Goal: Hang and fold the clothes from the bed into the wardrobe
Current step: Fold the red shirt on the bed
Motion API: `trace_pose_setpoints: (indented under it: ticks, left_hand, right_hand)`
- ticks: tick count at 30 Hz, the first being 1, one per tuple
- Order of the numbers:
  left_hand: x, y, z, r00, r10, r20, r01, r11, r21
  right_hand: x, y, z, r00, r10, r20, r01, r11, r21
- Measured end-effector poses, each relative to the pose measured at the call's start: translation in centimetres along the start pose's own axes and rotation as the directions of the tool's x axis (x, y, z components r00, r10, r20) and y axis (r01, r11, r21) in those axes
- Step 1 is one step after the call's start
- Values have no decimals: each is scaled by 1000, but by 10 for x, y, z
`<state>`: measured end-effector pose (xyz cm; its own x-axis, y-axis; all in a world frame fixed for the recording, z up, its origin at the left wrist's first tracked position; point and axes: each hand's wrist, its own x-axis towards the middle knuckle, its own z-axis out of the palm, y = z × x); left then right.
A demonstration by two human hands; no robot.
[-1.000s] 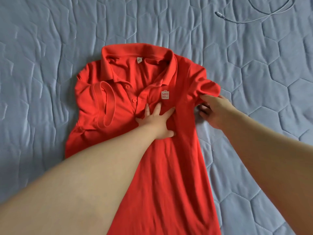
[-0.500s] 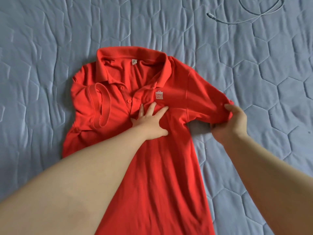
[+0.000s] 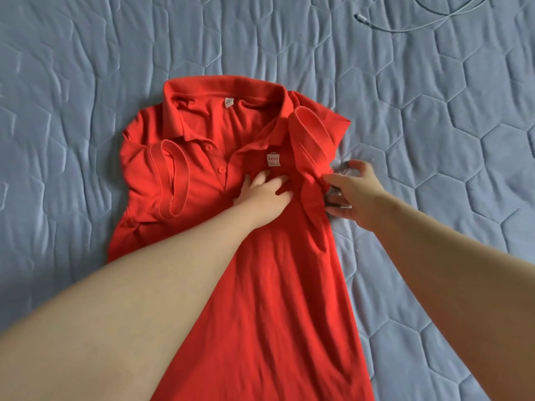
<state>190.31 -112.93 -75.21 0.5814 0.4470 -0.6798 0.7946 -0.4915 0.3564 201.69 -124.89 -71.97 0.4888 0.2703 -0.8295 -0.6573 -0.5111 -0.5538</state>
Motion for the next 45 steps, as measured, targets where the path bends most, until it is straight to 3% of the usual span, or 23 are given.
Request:
trace_pose_setpoints:
  ticks: [2,7,13,16,18,20,22,24,26,27,28,30,31,33,36,39,42,43,45]
  left_hand:
    - [1,-1,2,1000,9,14,-9,1000,2]
    - [0,-3,6,1000,14,19,-14,1000,6]
    - [3,-7,5,999,34,33,-36,999,32]
    - [2,-8,1,998,23,58,-24,1000,18]
    - [1,-2,-6,997,9,83,-10,1000,14]
    - [-1,8,-13,998,-41,45,40,999,26]
    - [-8,26,-13,979,-91,-185,112,987,111]
    - [-17,46,-8,895,92,-436,49,952,301]
    - [-17,66,3,853,332,-402,-176,909,377]
    - [-13,75,8,875,377,-303,-304,916,262]
    - [-10,87,12,916,367,-163,-369,929,15]
    - [-5,105,15,947,322,9,-273,818,-506]
    - [-2,108,15,961,274,-21,-230,757,-612]
    - [1,108,15,978,172,-116,-207,761,-615]
    - [-3,93,16,965,161,-206,-246,825,-508]
    - [-14,78,11,948,69,-312,-236,807,-541]
    - [-25,62,-8,959,-79,-271,-164,626,-762]
    - [-29,54,-17,969,-113,-222,-128,539,-832]
    - [-36,40,-33,981,-161,-104,-37,369,-929]
  right_hand:
    - [4,-2,6,1000,-6,14,6,998,-56]
    - [11,-20,21,999,14,-42,-14,1000,9]
    - [9,-21,19,996,-46,71,66,946,-319]
    - [2,-18,9,998,-38,58,57,928,-369]
    - [-1,-20,2,997,-73,-8,68,956,-284]
    - [-1,-22,-5,984,-88,-154,81,995,-53]
    - [-3,-20,-18,935,-44,-352,89,990,113]
    - [-5,-11,-32,908,86,-411,21,968,249]
    - [-6,3,-42,940,211,-267,-122,941,316]
    - [-7,8,-44,943,235,-234,-152,934,324]
    - [-6,12,-45,939,235,-251,-139,927,347]
    - [-3,17,-43,925,171,-340,-32,924,380]
    - [-3,19,-42,927,124,-354,20,926,377]
    - [-2,22,-40,943,53,-329,58,945,321]
    - [-1,24,-43,954,39,-297,19,982,189]
    - [-6,16,-42,939,-8,-344,97,965,243]
    - [-16,0,-23,813,-338,-473,430,898,97]
    - [-23,-6,-11,754,-491,-437,526,849,-46]
    - [-31,-7,13,645,-739,-196,620,655,-431]
